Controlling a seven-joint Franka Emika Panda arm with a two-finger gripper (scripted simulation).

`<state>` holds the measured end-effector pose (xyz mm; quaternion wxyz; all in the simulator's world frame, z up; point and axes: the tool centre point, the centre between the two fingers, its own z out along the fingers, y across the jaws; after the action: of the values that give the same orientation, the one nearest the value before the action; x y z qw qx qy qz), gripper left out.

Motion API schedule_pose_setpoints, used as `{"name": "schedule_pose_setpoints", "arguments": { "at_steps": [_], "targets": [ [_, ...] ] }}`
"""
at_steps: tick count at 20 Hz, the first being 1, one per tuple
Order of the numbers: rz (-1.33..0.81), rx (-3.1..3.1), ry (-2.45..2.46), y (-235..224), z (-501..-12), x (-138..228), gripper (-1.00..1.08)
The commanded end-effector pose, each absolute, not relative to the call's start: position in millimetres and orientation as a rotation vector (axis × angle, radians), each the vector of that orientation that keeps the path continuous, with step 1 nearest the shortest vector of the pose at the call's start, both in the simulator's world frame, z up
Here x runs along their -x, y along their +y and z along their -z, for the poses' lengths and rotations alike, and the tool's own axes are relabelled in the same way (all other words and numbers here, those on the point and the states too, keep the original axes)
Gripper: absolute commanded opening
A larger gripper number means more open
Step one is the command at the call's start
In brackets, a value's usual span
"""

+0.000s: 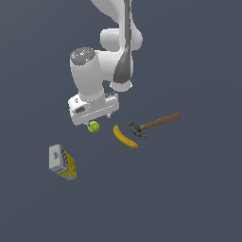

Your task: Pick up a designated object from a clutter of objects.

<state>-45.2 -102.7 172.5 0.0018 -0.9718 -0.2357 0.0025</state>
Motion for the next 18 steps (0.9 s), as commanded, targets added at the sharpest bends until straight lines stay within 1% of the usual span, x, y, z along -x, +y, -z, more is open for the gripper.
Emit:
{"name": "schedule_pose_setpoints", "arguments": {
  "at_steps": [1,10,18],
  "targets": [
    [-0.005,3.033,-0.804,-111.1,-160.5,52.3,1.0],
    [0.0,2.967,-1.021,-138.3,-121.2,81.3,1.0],
    [0.001,2.923,-1.149,-152.9,-99.5,101.4,1.0]
  ]
}}
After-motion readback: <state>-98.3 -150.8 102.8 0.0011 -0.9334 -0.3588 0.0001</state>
